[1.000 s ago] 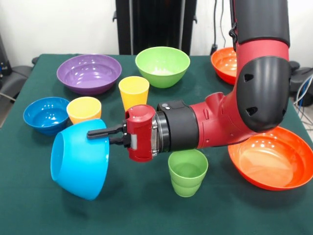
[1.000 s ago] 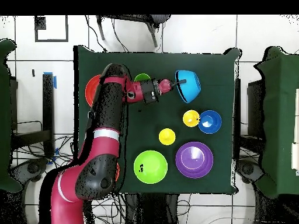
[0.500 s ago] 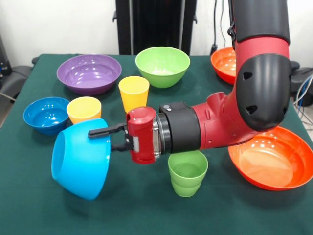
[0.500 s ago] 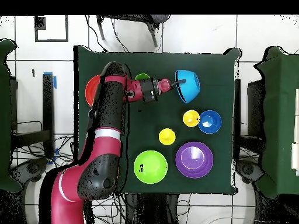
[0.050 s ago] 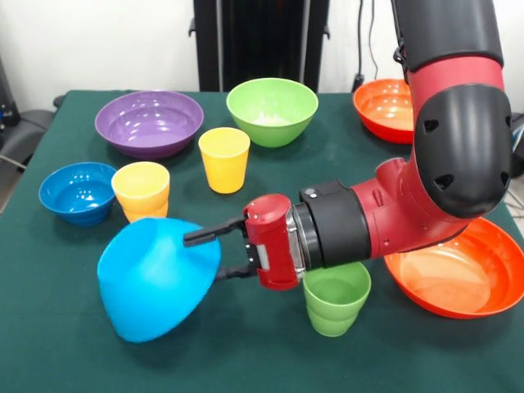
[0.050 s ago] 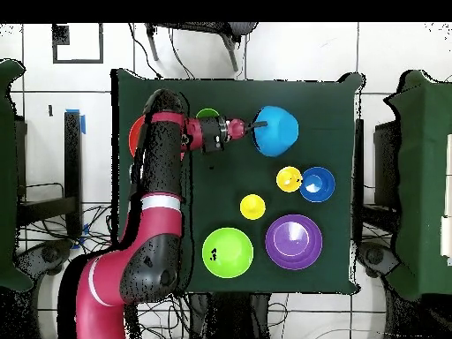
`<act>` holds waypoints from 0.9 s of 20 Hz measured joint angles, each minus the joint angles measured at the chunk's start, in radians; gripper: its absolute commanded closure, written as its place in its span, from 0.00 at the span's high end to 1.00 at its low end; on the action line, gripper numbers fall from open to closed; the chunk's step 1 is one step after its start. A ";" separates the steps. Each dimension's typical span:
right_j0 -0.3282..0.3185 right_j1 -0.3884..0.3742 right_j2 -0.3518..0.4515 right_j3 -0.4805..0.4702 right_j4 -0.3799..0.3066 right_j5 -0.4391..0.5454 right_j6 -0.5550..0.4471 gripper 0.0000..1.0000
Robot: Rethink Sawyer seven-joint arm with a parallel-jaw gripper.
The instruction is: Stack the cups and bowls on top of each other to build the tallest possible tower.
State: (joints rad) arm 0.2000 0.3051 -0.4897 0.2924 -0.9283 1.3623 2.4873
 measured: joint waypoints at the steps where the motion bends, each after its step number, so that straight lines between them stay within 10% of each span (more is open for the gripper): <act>1: -0.001 0.000 0.001 -0.002 0.003 0.001 0.000 1.00; 18: -0.014 -0.044 0.028 0.029 0.090 -0.142 0.000 1.00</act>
State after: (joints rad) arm 0.1856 0.2612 -0.4617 0.3218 -0.8383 1.2204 2.4873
